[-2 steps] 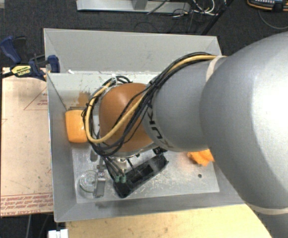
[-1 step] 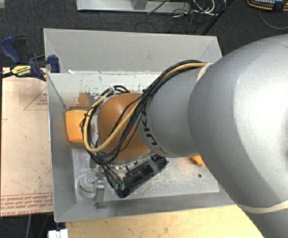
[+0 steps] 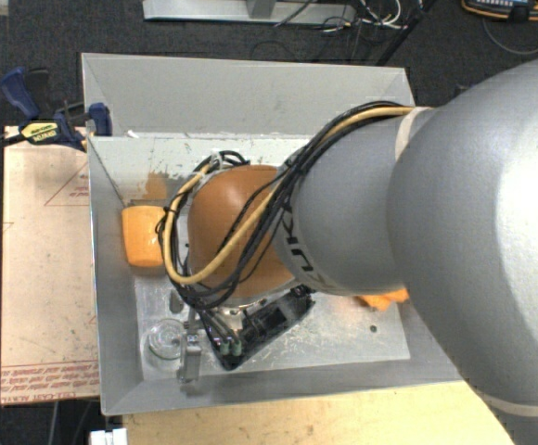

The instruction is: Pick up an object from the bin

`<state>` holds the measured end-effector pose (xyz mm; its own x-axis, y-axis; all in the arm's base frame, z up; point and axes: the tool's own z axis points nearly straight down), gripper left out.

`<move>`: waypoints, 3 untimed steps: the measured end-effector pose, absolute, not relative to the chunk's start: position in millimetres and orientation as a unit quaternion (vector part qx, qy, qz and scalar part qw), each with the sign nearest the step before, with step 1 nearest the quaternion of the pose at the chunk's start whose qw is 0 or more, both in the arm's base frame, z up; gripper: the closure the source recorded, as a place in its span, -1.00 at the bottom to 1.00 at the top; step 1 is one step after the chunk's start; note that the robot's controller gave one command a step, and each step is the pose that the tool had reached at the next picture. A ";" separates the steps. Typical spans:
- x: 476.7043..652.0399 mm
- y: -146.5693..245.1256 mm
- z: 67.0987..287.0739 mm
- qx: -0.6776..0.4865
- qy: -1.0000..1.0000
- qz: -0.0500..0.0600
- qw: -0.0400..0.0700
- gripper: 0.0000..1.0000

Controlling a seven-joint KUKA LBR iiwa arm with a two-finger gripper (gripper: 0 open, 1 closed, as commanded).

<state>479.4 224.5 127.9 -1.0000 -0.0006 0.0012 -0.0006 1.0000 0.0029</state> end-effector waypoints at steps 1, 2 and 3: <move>488.7 218.7 77.6 -0.030 -1.000 -0.002 0.001 -1.00; 480.7 239.3 69.6 -0.065 -0.998 0.002 0.001 1.00; 480.7 239.3 69.6 -0.065 -0.998 0.002 0.001 1.00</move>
Offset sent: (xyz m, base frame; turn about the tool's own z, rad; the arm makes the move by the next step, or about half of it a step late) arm -0.0001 0.0196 -0.0579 0.1264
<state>480.7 239.3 69.6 -0.9915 0.1301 0.0021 0.1301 0.9915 -0.0049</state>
